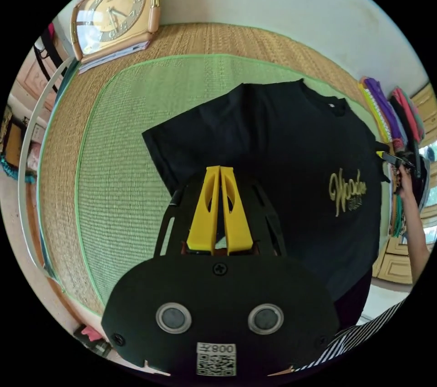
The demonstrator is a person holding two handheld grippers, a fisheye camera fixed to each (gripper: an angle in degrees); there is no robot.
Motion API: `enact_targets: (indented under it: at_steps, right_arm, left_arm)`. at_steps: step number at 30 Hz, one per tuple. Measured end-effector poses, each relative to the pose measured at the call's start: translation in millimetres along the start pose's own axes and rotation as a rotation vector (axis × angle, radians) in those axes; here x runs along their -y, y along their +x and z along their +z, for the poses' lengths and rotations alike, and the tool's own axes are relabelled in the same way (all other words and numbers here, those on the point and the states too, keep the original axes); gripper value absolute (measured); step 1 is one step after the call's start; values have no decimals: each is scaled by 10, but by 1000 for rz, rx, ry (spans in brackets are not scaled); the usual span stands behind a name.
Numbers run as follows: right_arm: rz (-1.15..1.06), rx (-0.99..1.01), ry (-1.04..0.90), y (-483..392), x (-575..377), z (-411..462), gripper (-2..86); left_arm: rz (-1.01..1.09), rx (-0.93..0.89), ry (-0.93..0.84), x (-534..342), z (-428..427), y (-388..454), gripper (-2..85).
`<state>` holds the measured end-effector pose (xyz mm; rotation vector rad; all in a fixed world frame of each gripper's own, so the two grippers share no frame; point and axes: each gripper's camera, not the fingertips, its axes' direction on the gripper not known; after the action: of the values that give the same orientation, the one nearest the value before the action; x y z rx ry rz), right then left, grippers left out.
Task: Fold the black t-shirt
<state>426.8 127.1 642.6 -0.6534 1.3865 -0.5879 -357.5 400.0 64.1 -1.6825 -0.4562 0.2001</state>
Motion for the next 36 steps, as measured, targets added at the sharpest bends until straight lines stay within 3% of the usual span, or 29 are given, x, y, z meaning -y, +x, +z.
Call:
enact_targets:
  at_steps: [4, 7, 10, 14, 20, 22, 29, 36]
  right_arm:
    - [51, 44, -21, 212, 269, 192, 0]
    - [39, 43, 15, 256, 234, 57, 0]
    - [-23, 85, 41, 214, -60, -138, 0]
    - [-154, 180, -22, -11, -944, -243, 0]
    - [-108, 217, -228, 36, -2230, 16, 1]
    - [-71, 226, -216, 101, -2448, 67, 1]
    - [-57, 226, -247, 140, -2659, 36, 1]
    - [-2, 306, -230, 430, -2740, 28, 1]
  left_arm:
    - [-81, -44, 26, -24, 103, -67, 0]
    - [-19, -81, 67, -158, 71, 56, 0]
    - [48, -207, 93, -463, 14, 229, 0]
    - [142, -363, -36, -1120, 161, 551, 0]
    - [101, -289, -204, -1860, 560, 758, 0]
    - [92, -310, -172, -1935, 625, 781, 0]
    - [143, -233, -228, -2001, 858, 1129, 0]
    - [80, -291, -164, -1857, 1063, 1427, 0]
